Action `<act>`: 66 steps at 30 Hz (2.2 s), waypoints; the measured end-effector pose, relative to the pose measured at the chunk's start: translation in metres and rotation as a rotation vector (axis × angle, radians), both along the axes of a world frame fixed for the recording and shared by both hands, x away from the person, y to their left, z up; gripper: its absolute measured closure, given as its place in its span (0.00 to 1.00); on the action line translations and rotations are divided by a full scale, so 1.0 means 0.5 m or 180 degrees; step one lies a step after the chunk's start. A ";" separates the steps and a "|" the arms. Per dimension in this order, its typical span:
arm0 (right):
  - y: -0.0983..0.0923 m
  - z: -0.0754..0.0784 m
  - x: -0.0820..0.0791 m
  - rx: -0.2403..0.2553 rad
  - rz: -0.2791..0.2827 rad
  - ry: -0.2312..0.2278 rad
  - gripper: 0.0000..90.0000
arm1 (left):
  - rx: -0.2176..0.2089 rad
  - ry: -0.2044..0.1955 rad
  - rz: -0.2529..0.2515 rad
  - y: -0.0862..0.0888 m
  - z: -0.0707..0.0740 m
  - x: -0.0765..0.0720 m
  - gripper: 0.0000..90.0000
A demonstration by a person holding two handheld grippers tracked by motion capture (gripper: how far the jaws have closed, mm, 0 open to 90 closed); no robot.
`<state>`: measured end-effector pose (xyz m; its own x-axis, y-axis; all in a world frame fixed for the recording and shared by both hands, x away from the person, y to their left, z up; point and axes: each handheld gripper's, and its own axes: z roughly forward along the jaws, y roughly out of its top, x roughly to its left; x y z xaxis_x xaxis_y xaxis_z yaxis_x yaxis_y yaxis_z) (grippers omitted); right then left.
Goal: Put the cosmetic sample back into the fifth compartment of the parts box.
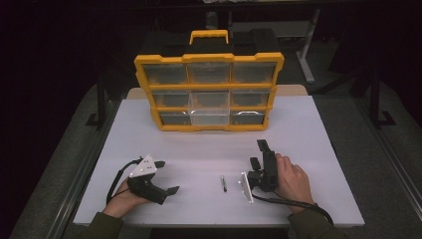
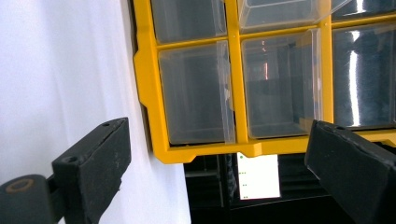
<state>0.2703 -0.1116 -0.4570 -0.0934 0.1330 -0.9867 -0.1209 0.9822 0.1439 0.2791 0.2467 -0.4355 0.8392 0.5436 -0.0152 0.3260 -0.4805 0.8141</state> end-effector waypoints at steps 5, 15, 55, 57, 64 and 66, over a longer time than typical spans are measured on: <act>-0.002 -0.005 0.006 0.0077 -0.0028 0.0011 0.02 | 0.0017 -0.0002 -0.0001 -0.002 0.000 -0.001 0.00; -0.009 -0.003 0.011 0.0162 -0.0038 0.0058 0.00 | 0.0026 -0.0033 0.0010 0.001 0.002 0.009 0.00; -0.025 0.004 0.021 0.1220 -0.0162 0.0653 0.00 | -0.0015 -0.0071 0.0026 0.001 0.002 0.011 0.00; -0.025 0.005 0.020 0.1281 -0.0178 0.0679 0.00 | -0.0003 -0.0066 0.0025 0.001 0.001 0.011 0.00; -0.025 0.009 0.023 0.1450 -0.0183 0.0761 0.00 | -0.0020 -0.0057 0.0038 0.002 0.002 0.011 0.00; -0.026 0.011 0.023 0.1494 -0.0186 0.0814 0.00 | -0.0014 -0.0061 0.0034 0.001 0.002 0.012 0.00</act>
